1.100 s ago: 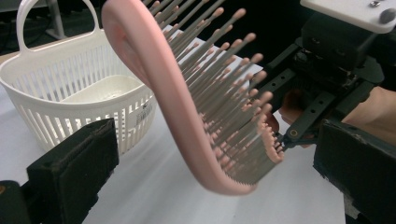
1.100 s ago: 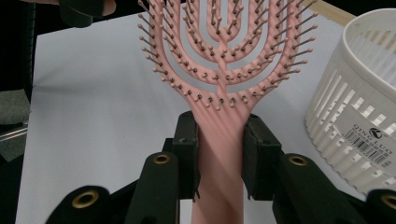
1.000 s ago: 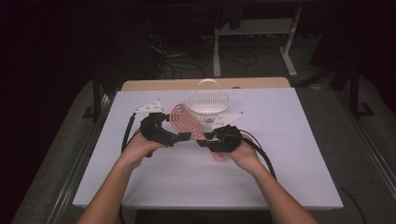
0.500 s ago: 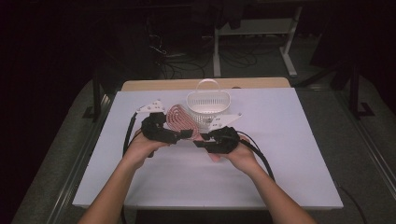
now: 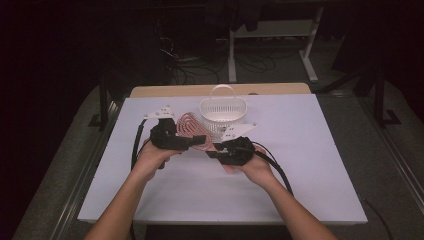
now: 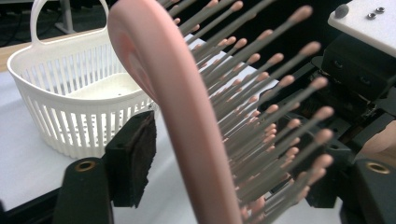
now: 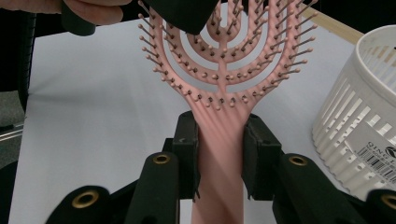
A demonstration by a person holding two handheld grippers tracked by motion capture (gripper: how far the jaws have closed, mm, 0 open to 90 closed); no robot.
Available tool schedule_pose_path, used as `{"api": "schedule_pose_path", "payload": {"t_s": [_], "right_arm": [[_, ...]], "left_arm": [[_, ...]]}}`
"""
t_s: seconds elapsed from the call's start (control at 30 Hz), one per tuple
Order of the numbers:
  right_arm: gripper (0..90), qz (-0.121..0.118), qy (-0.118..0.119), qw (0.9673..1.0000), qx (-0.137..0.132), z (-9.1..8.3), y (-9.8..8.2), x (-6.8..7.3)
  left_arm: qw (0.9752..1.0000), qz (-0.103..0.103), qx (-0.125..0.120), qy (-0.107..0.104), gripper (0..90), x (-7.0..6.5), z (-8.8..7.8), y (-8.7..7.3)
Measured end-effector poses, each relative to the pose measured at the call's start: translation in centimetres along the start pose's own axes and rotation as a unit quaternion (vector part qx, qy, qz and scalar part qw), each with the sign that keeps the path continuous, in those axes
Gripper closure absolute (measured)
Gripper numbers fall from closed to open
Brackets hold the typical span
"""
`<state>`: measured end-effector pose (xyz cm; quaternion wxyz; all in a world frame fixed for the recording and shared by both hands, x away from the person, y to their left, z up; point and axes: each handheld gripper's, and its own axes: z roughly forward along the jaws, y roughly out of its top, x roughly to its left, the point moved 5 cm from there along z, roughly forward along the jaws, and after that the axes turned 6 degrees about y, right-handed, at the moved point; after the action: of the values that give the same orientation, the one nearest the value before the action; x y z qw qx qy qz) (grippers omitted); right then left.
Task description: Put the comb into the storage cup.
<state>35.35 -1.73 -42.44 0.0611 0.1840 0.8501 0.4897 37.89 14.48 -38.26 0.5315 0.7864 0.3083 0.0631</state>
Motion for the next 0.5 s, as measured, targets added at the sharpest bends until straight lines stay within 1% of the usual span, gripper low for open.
{"api": "schedule_pose_path", "payload": {"t_s": [0.03, 0.07, 0.17, 0.27, 0.5], "right_arm": [[68.7, -0.001, 0.0, 1.0, 0.0, 0.03, -0.01, -0.01], [68.7, -0.001, -0.001, 1.0, 0.0, 0.06, -0.02, -0.02], [68.7, -0.003, -0.002, 1.0, 0.002, 0.14, -0.05, 0.01], [68.7, -0.005, -0.007, 1.0, 0.004, 0.22, -0.11, 0.01], [68.7, -0.008, -0.013, 0.9999, 0.006, 0.33, -0.18, 0.02]], "left_arm": [[1.0, 0.0, 0.0, 0.0, 34.1, 0.0, 0.0, 0.0], [1.0, -0.006, -0.001, -0.003, 35.3, 0.01, 0.0, 0.02], [1.0, -0.009, 0.0, -0.002, 38.6, 0.09, -0.05, 0.04], [0.9998, -0.019, 0.0, -0.002, 40.4, 0.21, -0.14, 0.07], [0.9996, -0.029, 0.003, 0.0, 44.0, 0.31, -0.14, 0.06]]}}
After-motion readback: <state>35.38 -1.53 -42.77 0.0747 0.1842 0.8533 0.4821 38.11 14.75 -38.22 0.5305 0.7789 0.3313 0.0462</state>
